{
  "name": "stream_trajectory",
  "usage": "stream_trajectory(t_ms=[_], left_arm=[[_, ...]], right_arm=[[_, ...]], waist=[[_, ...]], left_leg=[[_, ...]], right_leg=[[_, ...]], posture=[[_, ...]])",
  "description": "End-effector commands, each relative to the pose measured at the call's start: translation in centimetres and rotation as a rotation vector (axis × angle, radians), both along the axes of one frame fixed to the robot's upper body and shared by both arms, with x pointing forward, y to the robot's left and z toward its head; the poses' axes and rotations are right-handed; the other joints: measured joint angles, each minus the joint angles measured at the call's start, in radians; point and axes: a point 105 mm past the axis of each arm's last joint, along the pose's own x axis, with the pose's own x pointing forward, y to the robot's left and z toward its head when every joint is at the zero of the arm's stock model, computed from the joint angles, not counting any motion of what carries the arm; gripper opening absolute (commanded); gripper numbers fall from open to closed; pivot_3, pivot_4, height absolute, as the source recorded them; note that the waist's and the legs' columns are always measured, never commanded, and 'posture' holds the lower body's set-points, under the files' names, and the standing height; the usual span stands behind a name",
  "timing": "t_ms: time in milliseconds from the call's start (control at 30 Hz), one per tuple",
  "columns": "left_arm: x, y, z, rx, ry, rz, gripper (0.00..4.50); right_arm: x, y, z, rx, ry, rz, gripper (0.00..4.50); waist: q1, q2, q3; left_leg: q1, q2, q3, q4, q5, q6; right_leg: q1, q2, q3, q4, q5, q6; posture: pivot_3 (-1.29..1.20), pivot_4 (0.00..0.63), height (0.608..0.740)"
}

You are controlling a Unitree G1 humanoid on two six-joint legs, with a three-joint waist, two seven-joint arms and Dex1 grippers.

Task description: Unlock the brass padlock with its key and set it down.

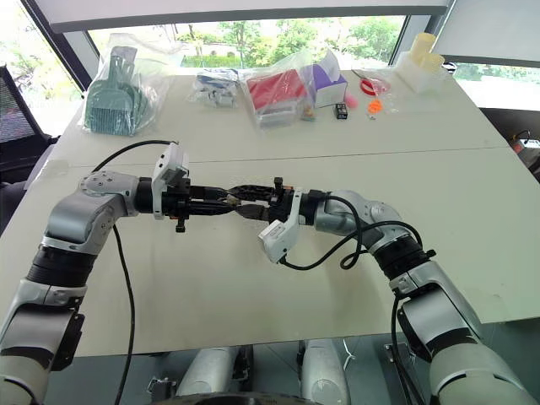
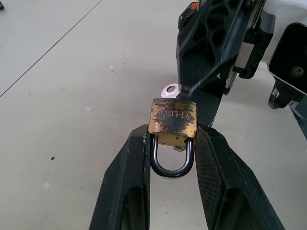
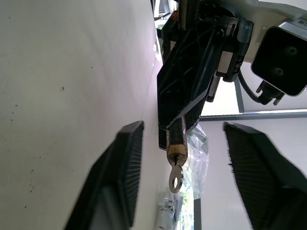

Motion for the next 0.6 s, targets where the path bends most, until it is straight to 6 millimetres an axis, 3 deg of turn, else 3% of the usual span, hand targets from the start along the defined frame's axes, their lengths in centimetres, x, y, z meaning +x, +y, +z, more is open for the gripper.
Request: stream_trajectory(t_ms=[33, 233, 433, 533, 600], left_arm=[[-0.2, 0.2, 0.7, 0.014, -0.048, -0.014, 0.74], [-0.3, 1.4, 0.1, 0.061, -0.064, -0.002, 0.74], [-0.2, 1.8, -0.2, 0.075, -0.072, 0.000, 0.74], [-0.1, 1.7, -0.2, 0.074, -0.078, -0.001, 0.74], [0.0, 1.6, -0.2, 0.072, -0.082, -0.002, 0.74]], right_arm=[[0.0, 0.1, 1.5, 0.022, -0.038, 0.011, 4.47], [1.7, -1.6, 1.5, 0.031, 0.079, -0.096, 4.47], [1.7, -1.7, 2.0, 0.018, 0.064, -0.094, 4.47], [1.2, -1.4, 1.8, 0.016, 0.081, -0.079, 3.67], [0.9, -1.2, 1.7, 0.016, 0.101, -0.068, 2.64]], waist=[[0.000, 0.000, 0.000], [0.000, 0.000, 0.000], [0.000, 0.000, 0.000], [-0.001, 0.000, 0.000], [0.000, 0.000, 0.000]], left_leg=[[0.000, 0.000, 0.000, 0.000, 0.000, 0.000], [0.000, 0.000, 0.000, 0.000, 0.000, 0.000], [0.000, 0.000, 0.000, 0.000, -0.001, 0.001], [0.000, 0.000, 0.000, 0.000, -0.001, 0.001], [0.000, 0.000, 0.000, 0.000, -0.001, 0.001]], right_leg=[[0.000, 0.000, 0.000, 0.000, 0.000, 0.000], [0.000, 0.000, 0.000, 0.000, 0.000, 0.000], [0.000, 0.000, 0.000, 0.000, 0.000, 0.000], [0.000, 0.000, 0.000, 0.000, 0.000, 0.000], [0.000, 0.000, 0.000, 0.000, 0.000, 0.000]], posture=[[0.00, 0.150, 0.740], [0.00, 0.150, 0.740], [0.00, 0.150, 0.740], [0.00, 0.150, 0.740], [0.00, 0.150, 0.740]])
